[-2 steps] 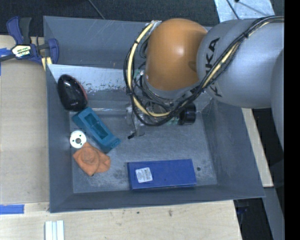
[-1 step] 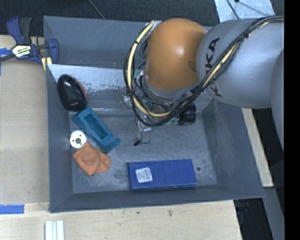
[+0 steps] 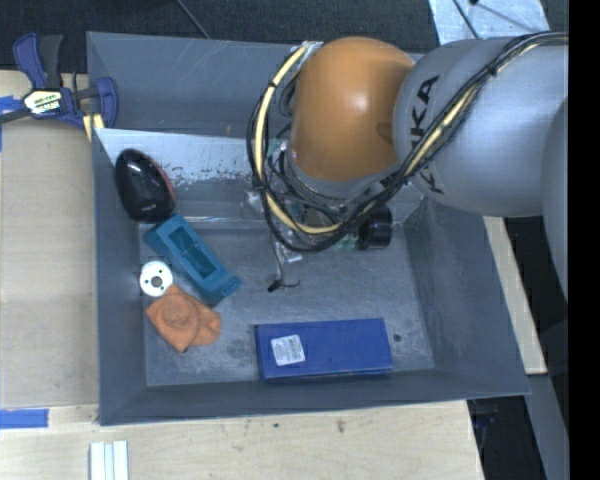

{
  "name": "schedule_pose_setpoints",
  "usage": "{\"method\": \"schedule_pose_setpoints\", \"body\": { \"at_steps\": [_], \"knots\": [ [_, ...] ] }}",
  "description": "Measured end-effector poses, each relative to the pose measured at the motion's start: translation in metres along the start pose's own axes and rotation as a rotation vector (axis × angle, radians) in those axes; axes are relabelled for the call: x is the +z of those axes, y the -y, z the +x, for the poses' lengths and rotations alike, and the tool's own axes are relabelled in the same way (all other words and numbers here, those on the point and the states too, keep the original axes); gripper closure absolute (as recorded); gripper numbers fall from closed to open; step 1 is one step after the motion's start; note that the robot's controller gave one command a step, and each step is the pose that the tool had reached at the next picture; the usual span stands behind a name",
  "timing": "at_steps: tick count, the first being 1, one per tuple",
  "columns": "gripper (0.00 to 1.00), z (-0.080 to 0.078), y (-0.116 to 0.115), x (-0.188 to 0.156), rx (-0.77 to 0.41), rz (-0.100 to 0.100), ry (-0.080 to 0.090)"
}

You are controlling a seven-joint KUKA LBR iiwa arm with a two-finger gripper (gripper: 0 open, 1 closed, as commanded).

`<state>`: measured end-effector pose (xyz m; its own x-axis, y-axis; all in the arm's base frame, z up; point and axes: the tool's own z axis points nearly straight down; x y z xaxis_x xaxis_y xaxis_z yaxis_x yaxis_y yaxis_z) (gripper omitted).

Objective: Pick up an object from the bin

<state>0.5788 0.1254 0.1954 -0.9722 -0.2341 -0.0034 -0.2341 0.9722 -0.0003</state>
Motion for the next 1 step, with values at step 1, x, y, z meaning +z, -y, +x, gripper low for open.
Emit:
{"method": "schedule_pose_setpoints", "body": {
  "at_steps": [1],
  "knots": [
    [0.0, 0.0256, -0.0256, 0.0284, -0.042, 0.0, 0.002]
  ]
}}
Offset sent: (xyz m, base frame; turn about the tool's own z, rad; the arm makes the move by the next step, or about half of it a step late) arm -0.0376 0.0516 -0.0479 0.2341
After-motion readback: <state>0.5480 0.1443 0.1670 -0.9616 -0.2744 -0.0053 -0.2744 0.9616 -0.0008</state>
